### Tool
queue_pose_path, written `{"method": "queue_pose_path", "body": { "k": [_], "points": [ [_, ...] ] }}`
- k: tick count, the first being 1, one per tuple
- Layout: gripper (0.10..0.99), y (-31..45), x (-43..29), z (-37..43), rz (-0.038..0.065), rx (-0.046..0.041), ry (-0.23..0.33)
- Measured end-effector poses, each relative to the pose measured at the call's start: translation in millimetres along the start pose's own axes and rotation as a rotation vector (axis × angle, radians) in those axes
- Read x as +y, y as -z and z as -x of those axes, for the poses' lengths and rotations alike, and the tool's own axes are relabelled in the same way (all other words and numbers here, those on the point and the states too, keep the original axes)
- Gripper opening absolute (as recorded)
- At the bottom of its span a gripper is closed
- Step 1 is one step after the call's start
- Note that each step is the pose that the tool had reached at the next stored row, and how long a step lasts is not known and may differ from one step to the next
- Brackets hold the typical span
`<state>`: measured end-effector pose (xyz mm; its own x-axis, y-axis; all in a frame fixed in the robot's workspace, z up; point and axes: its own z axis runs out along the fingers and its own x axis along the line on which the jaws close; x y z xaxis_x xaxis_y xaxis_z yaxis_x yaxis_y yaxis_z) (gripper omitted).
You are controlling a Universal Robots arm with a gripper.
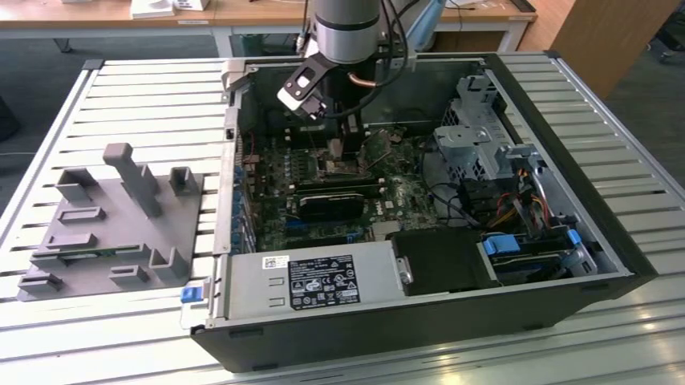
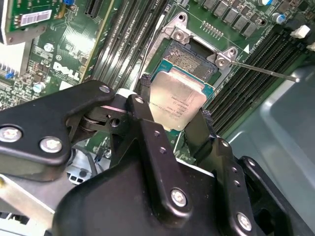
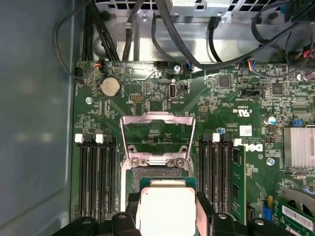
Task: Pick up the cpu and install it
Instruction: 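Place the cpu into insertion slot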
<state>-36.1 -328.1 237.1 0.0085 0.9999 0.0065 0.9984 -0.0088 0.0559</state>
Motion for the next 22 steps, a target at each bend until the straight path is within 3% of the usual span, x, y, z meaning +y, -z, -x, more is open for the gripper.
{"method": "queue_pose_path", "body": {
  "k": [15,22],
  "points": [
    [0.533,-22.0,-3.4,-5.3,0.000,0.0004,0.005],
    [0.533,-28.8,-5.1,-6.1,0.000,0.0000,-0.001]
  ]
}}
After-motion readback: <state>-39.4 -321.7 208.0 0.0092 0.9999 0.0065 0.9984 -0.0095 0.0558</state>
